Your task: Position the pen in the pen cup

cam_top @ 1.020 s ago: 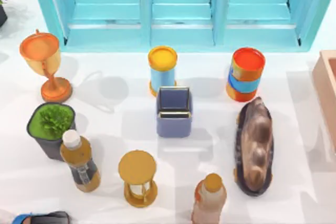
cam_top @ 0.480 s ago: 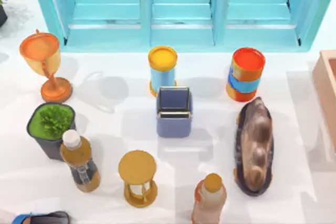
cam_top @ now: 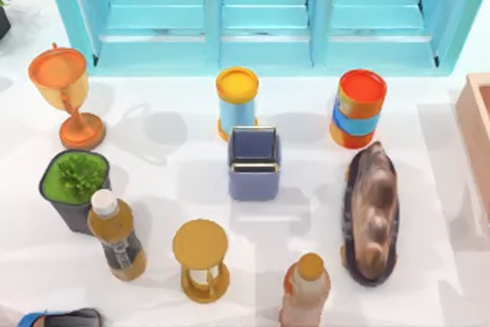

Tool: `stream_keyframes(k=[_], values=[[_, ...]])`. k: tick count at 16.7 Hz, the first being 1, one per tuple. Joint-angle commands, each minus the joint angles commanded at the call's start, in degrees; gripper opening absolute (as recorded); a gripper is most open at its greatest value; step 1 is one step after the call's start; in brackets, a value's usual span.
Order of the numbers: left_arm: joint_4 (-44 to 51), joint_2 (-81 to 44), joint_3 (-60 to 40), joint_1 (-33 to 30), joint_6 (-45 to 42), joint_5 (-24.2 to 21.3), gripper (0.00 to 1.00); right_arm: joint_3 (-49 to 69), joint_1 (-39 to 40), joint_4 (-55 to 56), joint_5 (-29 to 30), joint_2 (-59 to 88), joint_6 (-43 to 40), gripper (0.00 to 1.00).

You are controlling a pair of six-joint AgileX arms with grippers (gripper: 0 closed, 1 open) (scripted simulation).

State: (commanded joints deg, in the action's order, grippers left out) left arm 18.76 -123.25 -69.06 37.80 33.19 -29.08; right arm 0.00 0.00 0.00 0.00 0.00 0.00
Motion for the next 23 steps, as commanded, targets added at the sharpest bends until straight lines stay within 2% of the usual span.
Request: stream_keyframes(k=[6,7,11,19,23], values=[[0.0,0.0,0.0,0.0,0.0,0.0,0.0,0.0,0.0,0.0,0.0,0.0,0.0,1.0],[3.98,4.74,-0.52,2.44,-1.77,1.2,0.0,0.0,0.0,0.0,0.0,0.0,0.0,1.0],[8.04,7.84,-0.93,5.17,-4.16,0.59,0.0,0.0,0.0,0.0,0.0,0.0,0.0,1.0],[37.7,26.64,-1.37,18.59,-19.03,-2.06,0.0,0.0,0.0,0.0,0.0,0.0,0.0,1.0],[44.63,33.03,-1.57,22.72,-23.99,-3.1,0.0,0.0,0.0,0.0,0.0,0.0,0.0,1.0]])
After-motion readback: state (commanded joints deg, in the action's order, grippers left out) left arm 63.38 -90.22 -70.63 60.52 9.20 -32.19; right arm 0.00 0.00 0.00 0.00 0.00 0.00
